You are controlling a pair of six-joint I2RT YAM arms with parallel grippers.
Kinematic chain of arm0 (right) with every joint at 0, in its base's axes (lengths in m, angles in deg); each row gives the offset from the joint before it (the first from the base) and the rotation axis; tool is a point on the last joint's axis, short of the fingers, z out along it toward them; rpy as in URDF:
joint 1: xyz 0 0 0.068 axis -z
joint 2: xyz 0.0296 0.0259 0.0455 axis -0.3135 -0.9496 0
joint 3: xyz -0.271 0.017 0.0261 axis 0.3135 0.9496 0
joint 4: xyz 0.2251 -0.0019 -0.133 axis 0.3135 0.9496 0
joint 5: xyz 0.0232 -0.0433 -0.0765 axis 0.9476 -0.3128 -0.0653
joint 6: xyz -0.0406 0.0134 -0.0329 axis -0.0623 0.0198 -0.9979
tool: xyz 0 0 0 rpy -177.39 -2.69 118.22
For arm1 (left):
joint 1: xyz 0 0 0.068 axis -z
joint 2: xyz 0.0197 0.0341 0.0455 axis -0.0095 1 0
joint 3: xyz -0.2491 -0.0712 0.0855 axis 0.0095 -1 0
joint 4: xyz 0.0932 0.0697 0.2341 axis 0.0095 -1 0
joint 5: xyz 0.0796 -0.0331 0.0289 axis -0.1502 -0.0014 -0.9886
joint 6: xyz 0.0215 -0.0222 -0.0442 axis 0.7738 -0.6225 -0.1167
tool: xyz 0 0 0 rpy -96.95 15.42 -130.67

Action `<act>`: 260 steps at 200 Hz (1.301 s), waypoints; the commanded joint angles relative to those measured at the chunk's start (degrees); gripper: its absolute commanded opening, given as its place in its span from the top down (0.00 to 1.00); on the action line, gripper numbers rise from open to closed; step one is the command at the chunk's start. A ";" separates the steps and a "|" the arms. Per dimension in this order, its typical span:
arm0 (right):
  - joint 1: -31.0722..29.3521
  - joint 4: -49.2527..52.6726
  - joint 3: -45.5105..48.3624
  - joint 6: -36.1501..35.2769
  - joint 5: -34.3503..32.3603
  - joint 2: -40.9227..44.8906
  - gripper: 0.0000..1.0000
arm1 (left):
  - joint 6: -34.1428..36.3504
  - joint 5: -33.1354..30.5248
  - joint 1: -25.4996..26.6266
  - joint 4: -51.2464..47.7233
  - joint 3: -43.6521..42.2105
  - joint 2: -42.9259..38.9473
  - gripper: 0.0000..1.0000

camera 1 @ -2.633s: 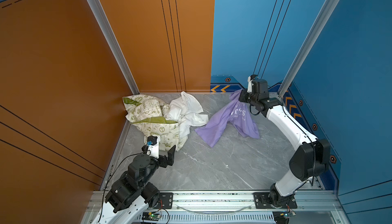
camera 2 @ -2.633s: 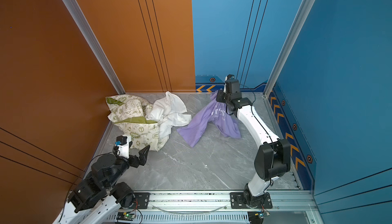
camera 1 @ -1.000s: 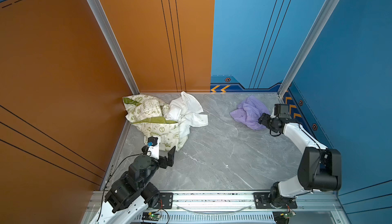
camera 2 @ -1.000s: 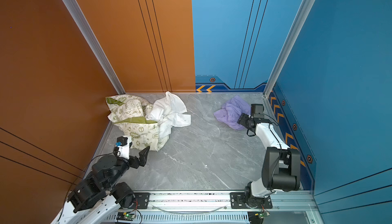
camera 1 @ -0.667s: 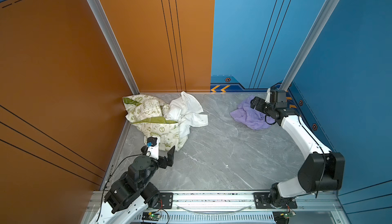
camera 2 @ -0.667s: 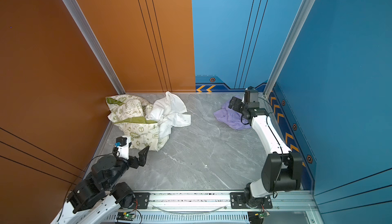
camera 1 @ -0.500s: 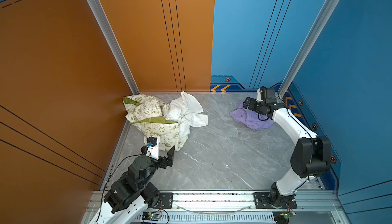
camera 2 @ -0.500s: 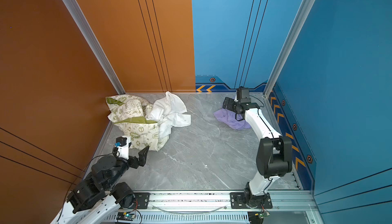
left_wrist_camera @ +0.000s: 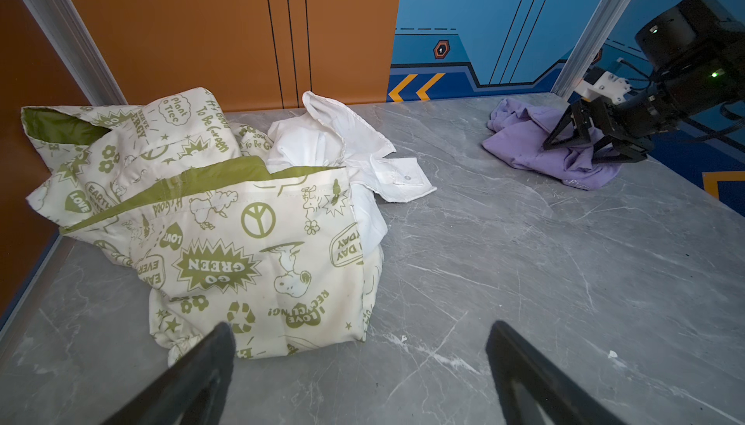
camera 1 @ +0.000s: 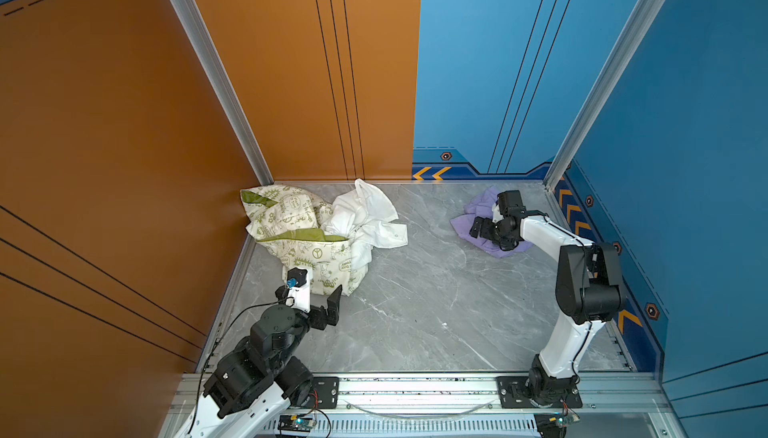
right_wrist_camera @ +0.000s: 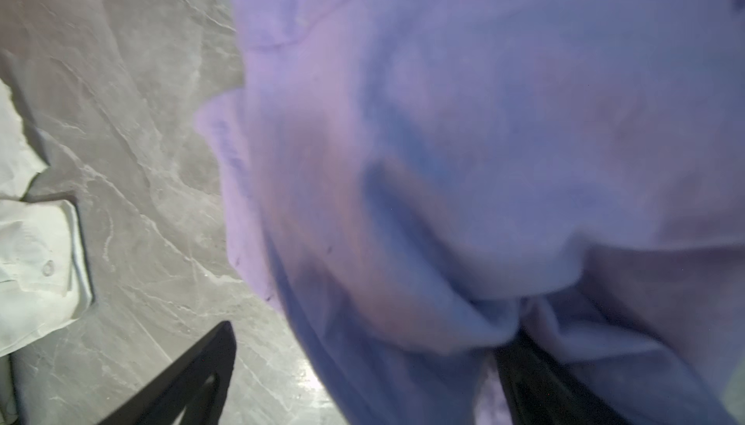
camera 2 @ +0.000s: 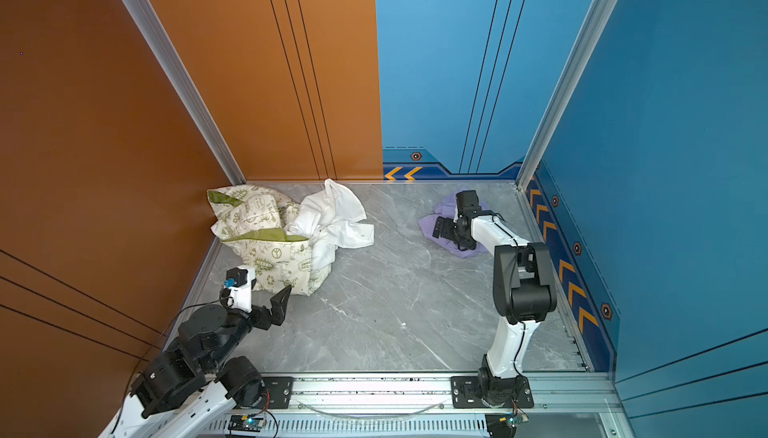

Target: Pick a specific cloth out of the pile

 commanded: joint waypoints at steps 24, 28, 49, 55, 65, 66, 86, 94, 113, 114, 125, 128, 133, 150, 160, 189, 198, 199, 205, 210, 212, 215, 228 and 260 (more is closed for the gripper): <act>3.55 2.25 4.27 -0.23 2.39 -1.94 0.01 | -0.50 -1.24 0.77 -0.85 0.01 -0.48 0.02; 3.81 2.25 4.50 -0.25 2.50 -1.94 0.01 | -0.50 -1.28 0.76 -0.85 0.01 -0.49 0.02; 4.61 2.25 4.98 -0.49 3.10 -1.57 0.01 | -0.58 -1.46 0.90 -0.93 0.01 -0.32 0.02; 4.74 2.25 4.98 -0.47 3.14 -1.37 0.01 | -0.59 -1.53 0.91 -0.91 0.02 -0.19 0.02; 4.93 2.25 4.86 -0.42 3.59 -0.91 0.01 | -0.59 -1.55 0.92 -0.91 0.01 -0.07 0.02; 4.98 2.21 4.88 -0.38 3.62 -0.81 0.01 | -0.59 -1.54 0.92 -0.93 0.01 -0.09 0.02; 4.89 1.91 4.62 -0.16 4.79 1.33 0.01 | -0.70 -1.70 0.89 -0.93 0.01 0.06 0.02; 4.80 1.62 4.63 -0.01 5.00 2.69 0.01 | -0.67 -1.81 0.92 -0.90 0.01 0.06 0.02; 4.57 0.79 4.71 0.54 5.06 6.73 0.01 | -0.59 -2.27 0.92 -1.01 -0.03 0.17 0.02; 4.53 0.77 4.72 0.59 5.10 6.96 0.01 | -0.59 -2.34 0.92 -0.97 -0.06 0.17 0.02; 4.42 0.07 4.85 1.09 4.91 9.80 0.01 | -0.67 -3.05 0.91 -0.90 0.08 0.48 0.02; 4.41 -0.13 4.87 1.23 4.80 10.57 0.01 | -0.67 -3.38 0.86 -0.89 0.15 0.71 0.02; 4.36 -0.52 5.07 1.46 4.52 12.06 0.01 | -0.73 -3.98 0.76 -0.93 0.26 1.16 0.02; 4.06 -2.24 6.05 2.07 3.32 17.11 0.01 | -1.11 -8.03 0.65 -0.27 1.04 3.63 0.02; 3.75 -3.52 7.03 2.36 2.52 20.18 0.01 | -1.07 -10.59 0.46 1.18 1.37 5.86 0.02; 2.56 -9.93 12.04 2.15 -0.51 29.50 0.00 | 1.96 -12.77 -1.35 9.19 2.00 14.54 0.02; 2.41 -12.13 14.16 1.64 -1.47 32.32 0.00 | 2.48 -14.23 -2.57 11.71 2.34 17.41 0.02; 2.44 -12.32 14.36 1.53 -1.59 32.55 0.00 | 2.57 -14.43 -2.67 12.11 2.36 17.75 0.02; 2.39 -13.77 15.78 1.06 -2.21 34.43 0.00 | 3.06 -15.30 -3.87 13.94 2.37 19.52 0.02; 2.27 -14.99 16.98 0.55 -2.83 35.79 0.00 | 3.54 -15.62 -5.21 15.37 2.38 20.93 0.02; 2.29 -15.44 17.56 0.28 -3.02 36.25 0.00 | 3.65 -15.54 -5.80 16.01 2.36 21.46 0.02; 2.36 -16.22 18.28 -0.06 -3.41 37.11 0.00 | 3.79 -15.19 -6.88 16.84 2.31 22.35 0.02; 2.37 -19.54 22.27 -1.38 -5.51 40.25 0.00 | 4.13 -10.93 -12.23 20.98 2.04 25.46 0.02; 2.65 -29.31 32.56 -4.59 -8.50 44.93 0.00 | 2.31 -1.82 -25.41 32.38 -0.82 31.70 0.02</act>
